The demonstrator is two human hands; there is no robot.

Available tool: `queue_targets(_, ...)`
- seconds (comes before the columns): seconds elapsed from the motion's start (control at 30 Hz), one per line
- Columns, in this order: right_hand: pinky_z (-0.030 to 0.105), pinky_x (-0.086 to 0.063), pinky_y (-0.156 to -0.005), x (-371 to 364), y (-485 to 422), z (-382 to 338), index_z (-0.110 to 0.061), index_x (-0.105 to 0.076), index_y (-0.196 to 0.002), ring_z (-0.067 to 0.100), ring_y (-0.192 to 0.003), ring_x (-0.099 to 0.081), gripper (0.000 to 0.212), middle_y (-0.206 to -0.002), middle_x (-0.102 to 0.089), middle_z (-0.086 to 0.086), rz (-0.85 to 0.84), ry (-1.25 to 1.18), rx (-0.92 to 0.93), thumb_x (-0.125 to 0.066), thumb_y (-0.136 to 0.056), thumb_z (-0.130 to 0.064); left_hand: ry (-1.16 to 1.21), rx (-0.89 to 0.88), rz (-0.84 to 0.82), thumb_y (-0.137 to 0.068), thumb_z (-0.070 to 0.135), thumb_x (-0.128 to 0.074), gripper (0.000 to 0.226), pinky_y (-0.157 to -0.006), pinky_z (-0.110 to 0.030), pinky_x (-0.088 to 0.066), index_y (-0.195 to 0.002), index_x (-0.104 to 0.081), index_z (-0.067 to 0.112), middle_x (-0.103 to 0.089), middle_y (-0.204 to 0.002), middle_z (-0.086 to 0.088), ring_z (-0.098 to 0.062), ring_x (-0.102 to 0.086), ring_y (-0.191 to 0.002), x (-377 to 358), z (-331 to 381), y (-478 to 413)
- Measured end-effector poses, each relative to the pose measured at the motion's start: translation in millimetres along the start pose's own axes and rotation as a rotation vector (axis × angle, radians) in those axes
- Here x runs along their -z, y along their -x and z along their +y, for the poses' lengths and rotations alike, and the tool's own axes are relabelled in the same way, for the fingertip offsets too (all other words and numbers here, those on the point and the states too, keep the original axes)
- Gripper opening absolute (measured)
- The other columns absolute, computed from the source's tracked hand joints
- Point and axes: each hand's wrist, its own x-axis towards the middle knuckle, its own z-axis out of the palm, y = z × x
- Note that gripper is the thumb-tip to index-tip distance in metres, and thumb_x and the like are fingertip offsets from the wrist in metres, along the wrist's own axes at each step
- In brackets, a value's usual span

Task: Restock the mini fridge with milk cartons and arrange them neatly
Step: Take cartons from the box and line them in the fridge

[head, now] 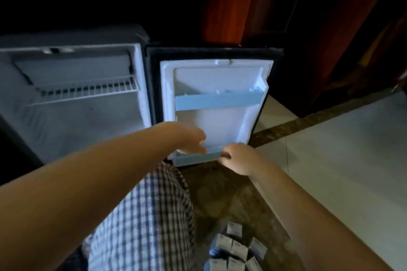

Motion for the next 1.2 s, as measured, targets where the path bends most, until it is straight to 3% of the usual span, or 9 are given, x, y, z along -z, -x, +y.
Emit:
queue_targets(0.1,0.039,-0.044,-0.091,32,-7,-55,-0.019,-0.058,-0.104,0.028,-0.11,-0.053,0.024,-0.118,-0.058,0.005,-0.019,0.074,0.076,-0.046,-0.095,-0.038,0.047,0.048,0.077,-0.099,0.043,-0.035,0.045,-0.095,-0.035,-0.041,-0.131,-0.048,0.014,-0.052,-0.134,-0.007,-0.026,-0.051,-0.118,18,-35,44)
queue_targets(0.2,0.037,-0.041,-0.096,58,-7,-113,-0.02,-0.055,-0.119,0.025,-0.116,-0.051,0.031,-0.128,-0.054,0.0,-0.038,0.143,0.147,-0.043,-0.096,-0.038,0.085,0.121,0.095,-0.098,0.044,-0.035,0.043,-0.089,-0.033,-0.04,-0.129,-0.048,0.017,-0.052,-0.132,-0.002,-0.023,-0.052,-0.116,28,-67,88)
queue_targets(0.4,0.036,-0.044,-0.089,74,1,-223,-0.023,-0.056,-0.116,0.024,-0.111,-0.054,0.032,-0.123,-0.058,-0.001,0.004,0.279,0.342,-0.043,-0.095,-0.042,0.07,0.304,0.083,-0.096,0.047,-0.038,0.044,-0.098,-0.036,-0.041,-0.13,-0.048,0.019,-0.052,-0.133,-0.001,-0.024,-0.051,-0.119,11,-129,180)
queue_targets(0.53,0.042,-0.049,-0.088,63,14,-298,-0.02,-0.06,-0.108,0.028,-0.103,-0.057,0.027,-0.113,-0.062,0.004,0.024,0.34,0.526,-0.047,-0.094,-0.038,0.14,0.46,0.112,-0.097,0.046,-0.038,0.042,-0.098,-0.036,-0.042,-0.128,-0.048,0.019,-0.053,-0.131,-0.003,-0.024,-0.052,-0.116,-30,-167,244)
queue_targets(0.63,0.043,-0.051,-0.078,46,24,-348,-0.017,-0.059,-0.099,0.03,-0.091,-0.059,0.021,-0.103,-0.062,0.008,-0.029,0.341,0.692,-0.048,-0.095,-0.034,0.249,0.541,0.119,-0.098,0.045,-0.037,0.042,-0.101,-0.037,-0.041,-0.127,-0.049,0.019,-0.052,-0.13,-0.002,-0.023,-0.051,-0.116,-74,-191,300)
queue_targets(0.77,0.033,-0.04,-0.058,15,42,-409,-0.016,-0.058,-0.099,0.028,-0.081,-0.06,0.024,-0.095,-0.065,0.009,-0.063,0.372,0.885,-0.044,-0.099,-0.036,0.351,0.666,0.069,-0.095,0.049,-0.036,0.041,-0.099,-0.04,-0.043,-0.123,-0.052,0.023,-0.056,-0.127,0.0,-0.022,-0.054,-0.113,-146,-219,365)
queue_targets(0.97,0.033,-0.045,-0.065,-60,55,-486,-0.016,-0.06,-0.103,0.025,-0.085,-0.061,0.029,-0.1,-0.065,0.005,-0.179,0.455,0.955,-0.043,-0.098,-0.039,0.532,0.777,0.004,-0.098,0.042,-0.036,0.042,-0.095,-0.031,-0.039,-0.129,-0.05,0.016,-0.053,-0.131,-0.005,-0.023,-0.05,-0.118,-227,-228,413)
queue_targets(1.2,0.034,-0.044,-0.075,-157,62,-525,-0.02,-0.06,-0.107,0.022,-0.093,-0.056,0.024,-0.109,-0.061,0.002,-0.379,0.52,0.984,-0.045,-0.096,-0.036,0.622,0.793,-0.084,-0.098,0.044,-0.035,0.047,-0.098,-0.037,-0.042,-0.134,-0.045,0.015,-0.052,-0.133,-0.007,-0.025,-0.051,-0.119,-325,-215,423)
